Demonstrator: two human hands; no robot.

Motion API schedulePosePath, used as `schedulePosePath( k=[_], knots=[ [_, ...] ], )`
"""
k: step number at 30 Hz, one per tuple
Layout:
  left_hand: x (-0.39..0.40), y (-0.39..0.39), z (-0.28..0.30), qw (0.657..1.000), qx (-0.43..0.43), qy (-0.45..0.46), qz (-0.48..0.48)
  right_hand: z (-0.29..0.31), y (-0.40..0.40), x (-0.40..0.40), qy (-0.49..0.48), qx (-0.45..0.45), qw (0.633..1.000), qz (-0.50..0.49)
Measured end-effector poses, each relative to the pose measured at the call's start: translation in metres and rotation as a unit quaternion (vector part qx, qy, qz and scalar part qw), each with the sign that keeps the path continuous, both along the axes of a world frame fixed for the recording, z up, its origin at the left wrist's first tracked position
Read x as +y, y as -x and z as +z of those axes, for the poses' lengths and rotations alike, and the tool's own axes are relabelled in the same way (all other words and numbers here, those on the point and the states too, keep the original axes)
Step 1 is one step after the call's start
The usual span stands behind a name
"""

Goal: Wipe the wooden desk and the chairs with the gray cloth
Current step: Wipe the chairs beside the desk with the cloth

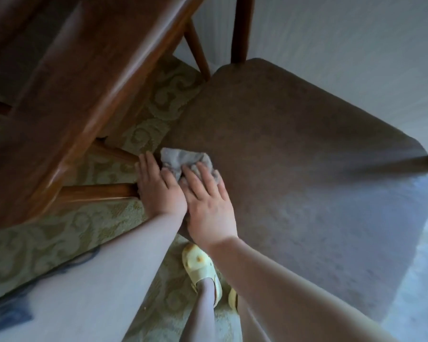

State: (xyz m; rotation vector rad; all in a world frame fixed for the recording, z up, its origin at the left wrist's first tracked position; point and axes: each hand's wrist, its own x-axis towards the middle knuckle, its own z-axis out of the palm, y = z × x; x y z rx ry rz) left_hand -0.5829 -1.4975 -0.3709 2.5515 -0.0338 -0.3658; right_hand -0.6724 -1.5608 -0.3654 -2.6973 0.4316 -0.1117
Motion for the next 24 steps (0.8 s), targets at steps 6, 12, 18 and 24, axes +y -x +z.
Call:
schedulePosePath(
  k=[6, 12, 18, 24],
  knots=[
    [0.006, 0.015, -0.003, 0.995, -0.024, -0.064, -0.076, -0.006, 0.072, -0.066, 0.046, 0.044, 0.991, -0.117],
    [-0.029, 0.054, 0.000, 0.966, -0.098, -0.135, -0.196, 0.003, 0.106, -0.016, 0.012, 0.032, 0.994, -0.103],
    [-0.050, 0.107, -0.003, 0.883, -0.126, -0.155, -0.424, -0.001, 0.234, -0.044, 0.081, 0.093, 0.870, -0.478],
    [-0.060, 0.107, -0.001, 0.838, -0.109, -0.130, -0.518, -0.006, 0.189, 0.015, 0.046, 0.060, 0.952, -0.296]
  ],
)
